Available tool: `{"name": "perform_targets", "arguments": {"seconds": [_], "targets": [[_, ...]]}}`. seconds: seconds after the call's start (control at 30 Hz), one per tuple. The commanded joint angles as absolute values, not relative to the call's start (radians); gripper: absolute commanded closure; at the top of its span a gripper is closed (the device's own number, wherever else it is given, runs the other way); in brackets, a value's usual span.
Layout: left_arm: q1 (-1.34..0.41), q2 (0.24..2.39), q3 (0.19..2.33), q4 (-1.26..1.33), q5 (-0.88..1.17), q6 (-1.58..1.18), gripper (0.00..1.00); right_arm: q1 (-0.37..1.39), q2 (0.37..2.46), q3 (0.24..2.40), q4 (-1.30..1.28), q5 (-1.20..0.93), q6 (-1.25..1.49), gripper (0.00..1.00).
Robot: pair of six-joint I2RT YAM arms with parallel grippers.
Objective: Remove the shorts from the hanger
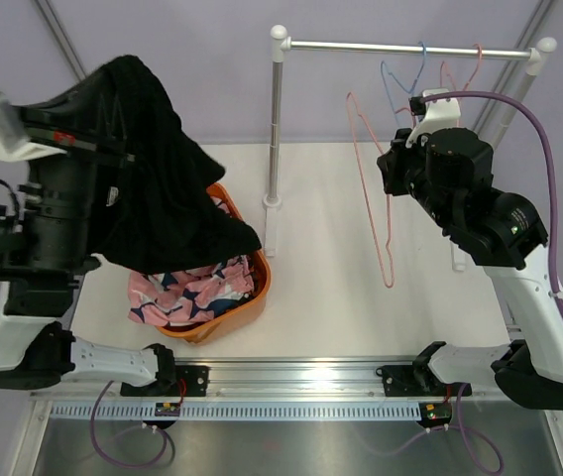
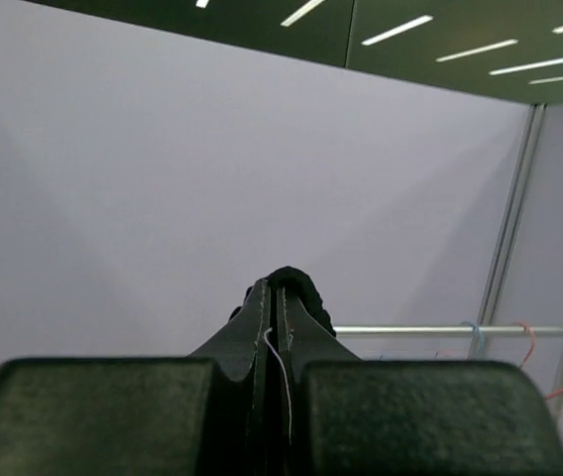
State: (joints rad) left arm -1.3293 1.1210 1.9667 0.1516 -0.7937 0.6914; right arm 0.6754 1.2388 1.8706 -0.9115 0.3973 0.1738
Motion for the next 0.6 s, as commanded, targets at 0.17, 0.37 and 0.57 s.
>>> {"name": "perform_targets", "arguments": {"seconds": [0.17, 0.37, 0.57], "targets": [[-1.164, 1.039, 1.534, 0.057, -0.790, 0.372, 1.00, 0.663, 1.224, 1.853, -0.893, 0.367, 0.147, 1.00], [-0.962, 0.905, 1.289, -0.204, -0.816, -0.085, 1.00, 0.657, 1.213, 1.832, -0.899, 0.362, 0.141, 1.00], [-0.778, 0.701, 1.016, -0.445, -0.775, -0.552, 1.00, 0.637, 1.230, 1.841, -0.894, 0.331, 0.124, 1.00]]}}
